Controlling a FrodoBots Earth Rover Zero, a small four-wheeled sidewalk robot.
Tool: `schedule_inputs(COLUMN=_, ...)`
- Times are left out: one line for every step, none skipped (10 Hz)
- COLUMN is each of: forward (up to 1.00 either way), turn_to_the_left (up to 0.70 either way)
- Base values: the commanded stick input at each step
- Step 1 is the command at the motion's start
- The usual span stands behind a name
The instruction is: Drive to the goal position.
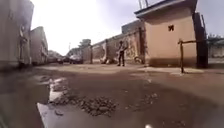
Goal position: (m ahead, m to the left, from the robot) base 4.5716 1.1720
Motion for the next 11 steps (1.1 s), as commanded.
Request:
schedule_inputs(forward=0.7, turn_to_the_left=0.01)
schedule_inputs(forward=0.7, turn_to_the_left=0.01)
schedule_inputs(forward=0.7, turn_to_the_left=0.01)
schedule_inputs(forward=0.7, turn_to_the_left=0.01)
schedule_inputs(forward=0.7, turn_to_the_left=0.01)
schedule_inputs(forward=0.7, turn_to_the_left=0.01)
schedule_inputs(forward=0.7, turn_to_the_left=0.01)
schedule_inputs(forward=0.7, turn_to_the_left=0.01)
schedule_inputs(forward=0.7, turn_to_the_left=0.01)
schedule_inputs(forward=0.7, turn_to_the_left=0.01)
schedule_inputs(forward=0.7, turn_to_the_left=0.01)
